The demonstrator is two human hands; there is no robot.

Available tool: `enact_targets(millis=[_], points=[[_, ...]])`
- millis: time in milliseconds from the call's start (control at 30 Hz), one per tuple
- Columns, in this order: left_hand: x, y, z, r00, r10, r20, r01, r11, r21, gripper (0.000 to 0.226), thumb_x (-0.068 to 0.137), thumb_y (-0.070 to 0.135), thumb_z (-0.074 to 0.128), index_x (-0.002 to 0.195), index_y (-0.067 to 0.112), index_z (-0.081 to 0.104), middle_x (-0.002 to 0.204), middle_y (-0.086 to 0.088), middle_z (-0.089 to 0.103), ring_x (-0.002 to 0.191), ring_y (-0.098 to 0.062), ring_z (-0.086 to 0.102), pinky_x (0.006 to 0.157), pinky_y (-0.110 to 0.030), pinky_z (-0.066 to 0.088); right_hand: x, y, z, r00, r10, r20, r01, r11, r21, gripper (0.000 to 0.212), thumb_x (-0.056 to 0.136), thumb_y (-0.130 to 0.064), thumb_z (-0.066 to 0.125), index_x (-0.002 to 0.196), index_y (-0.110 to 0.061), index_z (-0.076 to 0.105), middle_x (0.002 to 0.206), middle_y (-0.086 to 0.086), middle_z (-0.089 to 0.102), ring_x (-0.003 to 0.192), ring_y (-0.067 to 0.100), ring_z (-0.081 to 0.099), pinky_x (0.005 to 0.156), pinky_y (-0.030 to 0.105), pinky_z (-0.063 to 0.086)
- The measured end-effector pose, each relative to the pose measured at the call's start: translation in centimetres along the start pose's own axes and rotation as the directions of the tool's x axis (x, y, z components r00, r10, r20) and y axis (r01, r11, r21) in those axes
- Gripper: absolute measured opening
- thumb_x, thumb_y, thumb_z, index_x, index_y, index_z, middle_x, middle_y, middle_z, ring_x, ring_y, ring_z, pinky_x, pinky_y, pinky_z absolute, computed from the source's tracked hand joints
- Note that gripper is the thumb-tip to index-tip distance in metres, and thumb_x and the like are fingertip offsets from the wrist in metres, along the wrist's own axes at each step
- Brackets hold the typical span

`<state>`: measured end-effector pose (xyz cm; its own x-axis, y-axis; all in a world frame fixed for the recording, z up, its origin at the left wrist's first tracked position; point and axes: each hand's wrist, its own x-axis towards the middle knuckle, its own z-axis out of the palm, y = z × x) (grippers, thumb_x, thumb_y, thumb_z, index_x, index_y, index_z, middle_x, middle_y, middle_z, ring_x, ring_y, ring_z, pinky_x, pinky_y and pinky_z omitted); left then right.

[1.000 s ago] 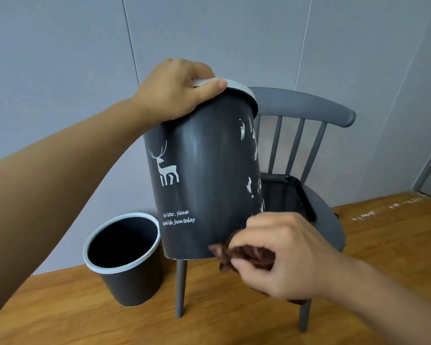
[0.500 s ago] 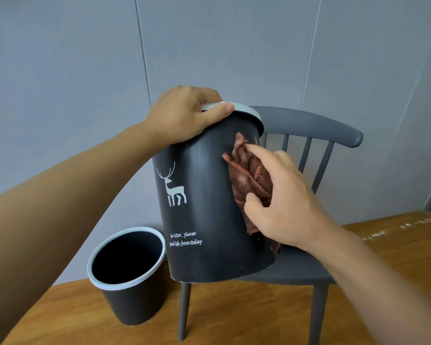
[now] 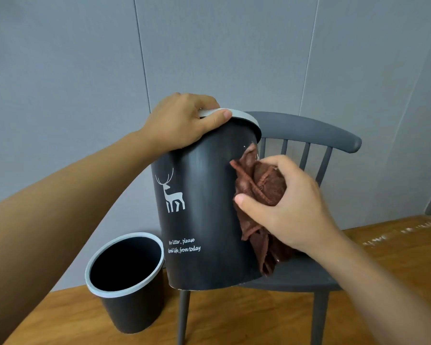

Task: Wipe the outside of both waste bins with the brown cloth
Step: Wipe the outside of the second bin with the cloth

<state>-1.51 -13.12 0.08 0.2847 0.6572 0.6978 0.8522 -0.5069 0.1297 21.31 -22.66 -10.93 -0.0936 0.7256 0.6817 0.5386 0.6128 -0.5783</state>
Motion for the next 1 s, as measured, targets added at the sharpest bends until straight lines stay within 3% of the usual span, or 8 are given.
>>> enact_targets(millis=[133, 233, 333, 433, 667, 800, 900, 1000], points=[[-0.1, 0.2, -0.1, 1.0, 0.003, -0.007, -0.003, 1.0, 0.006, 0.043, 0.092, 0.073, 0.046, 0.092, 0.035, 0.068, 0.077, 0.009, 0.067, 0.078, -0.017, 0.061, 0.072, -0.037, 0.052, 1.5, -0.4, -0.1, 0.966, -0.085, -0.244, 0.072, 0.995, -0.064, 0.04, 0.079, -0.046, 0.085, 0.103, -0.029, 0.059, 0.094, -0.016, 0.067, 0.087, 0.005, 0.065, 0.075, 0.017, 0.05], [-0.1, 0.6, 0.0, 1.0, 0.015, -0.011, -0.015, 1.0, 0.024, 0.045, 0.092, 0.073, 0.046, 0.092, 0.034, 0.069, 0.072, 0.006, 0.065, 0.074, -0.018, 0.059, 0.068, -0.036, 0.05, 3.2, -0.4, 1.3, 0.936, -0.199, -0.292, 0.131, 0.963, -0.237, 0.046, 0.079, -0.055, 0.078, 0.105, -0.022, 0.058, 0.105, -0.004, 0.056, 0.094, 0.015, 0.057, 0.073, 0.028, 0.043], [0.0, 0.6, 0.0, 1.0, 0.022, -0.018, -0.022, 1.0, 0.018, 0.05, 0.089, 0.076, 0.042, 0.092, 0.034, 0.069, 0.074, 0.005, 0.066, 0.075, -0.02, 0.059, 0.069, -0.038, 0.051, 4.1, -0.5, 2.6, 0.937, -0.311, -0.157, 0.224, 0.882, -0.414, 0.06, 0.086, -0.054, 0.067, 0.127, -0.011, 0.056, 0.129, 0.007, 0.048, 0.115, 0.028, 0.052, 0.075, 0.033, 0.046], [-0.1, 0.2, 0.1, 1.0, 0.016, -0.023, -0.017, 1.0, -0.005, 0.047, 0.089, 0.074, 0.044, 0.092, 0.034, 0.069, 0.075, 0.006, 0.068, 0.075, -0.019, 0.06, 0.071, -0.04, 0.052, 3.9, -0.5, 2.8, 0.912, -0.407, -0.049, 0.347, 0.831, -0.435, 0.071, 0.094, -0.046, 0.06, 0.154, -0.014, 0.04, 0.138, 0.008, 0.049, 0.115, 0.031, 0.051, 0.081, 0.045, 0.055], [-0.1, -0.4, -0.1, 1.0, -0.02, -0.008, 0.02, 1.0, -0.002, 0.047, 0.092, 0.072, 0.046, 0.093, 0.032, 0.07, 0.079, 0.007, 0.069, 0.08, -0.017, 0.062, 0.076, -0.041, 0.052, 2.0, -0.6, 1.5, 0.863, -0.347, 0.368, 0.473, 0.81, -0.346, 0.09, 0.075, -0.035, 0.065, 0.157, -0.023, 0.03, 0.138, 0.004, 0.035, 0.12, 0.026, 0.044, 0.08, 0.043, 0.056], [-0.1, -0.3, -0.1, 1.0, -0.013, 0.002, 0.013, 1.0, -0.008, 0.048, 0.093, 0.071, 0.046, 0.094, 0.029, 0.07, 0.077, 0.004, 0.067, 0.08, -0.021, 0.061, 0.074, -0.04, 0.052, 0.5, 0.2, 0.5, 0.813, -0.378, 0.443, 0.543, 0.766, -0.344, 0.082, 0.087, -0.033, 0.073, 0.158, -0.022, 0.033, 0.133, 0.001, 0.041, 0.106, 0.014, 0.047, 0.079, 0.03, 0.053], [-0.1, 0.1, -0.2, 1.0, -0.014, 0.002, 0.014, 1.0, -0.004, 0.049, 0.093, 0.07, 0.046, 0.094, 0.027, 0.069, 0.077, 0.002, 0.066, 0.081, -0.023, 0.06, 0.076, -0.041, 0.052, -0.6, -0.3, 0.0, 0.772, -0.409, 0.487, 0.588, 0.75, -0.301, 0.073, 0.087, -0.037, 0.075, 0.151, -0.024, 0.043, 0.118, -0.003, 0.053, 0.092, 0.015, 0.056, 0.071, 0.034, 0.057], [-0.3, 0.5, -0.4, 1.0, -0.003, 0.009, 0.003, 1.0, 0.021, 0.053, 0.093, 0.07, 0.045, 0.095, 0.023, 0.069, 0.078, -0.001, 0.066, 0.082, -0.026, 0.06, 0.077, -0.043, 0.051, 0.6, -1.7, -0.4, 0.872, -0.325, 0.366, 0.453, 0.82, -0.351, 0.074, 0.089, -0.046, 0.07, 0.154, -0.039, 0.035, 0.115, -0.002, 0.061, 0.093, 0.028, 0.065, 0.076, 0.046, 0.058]])
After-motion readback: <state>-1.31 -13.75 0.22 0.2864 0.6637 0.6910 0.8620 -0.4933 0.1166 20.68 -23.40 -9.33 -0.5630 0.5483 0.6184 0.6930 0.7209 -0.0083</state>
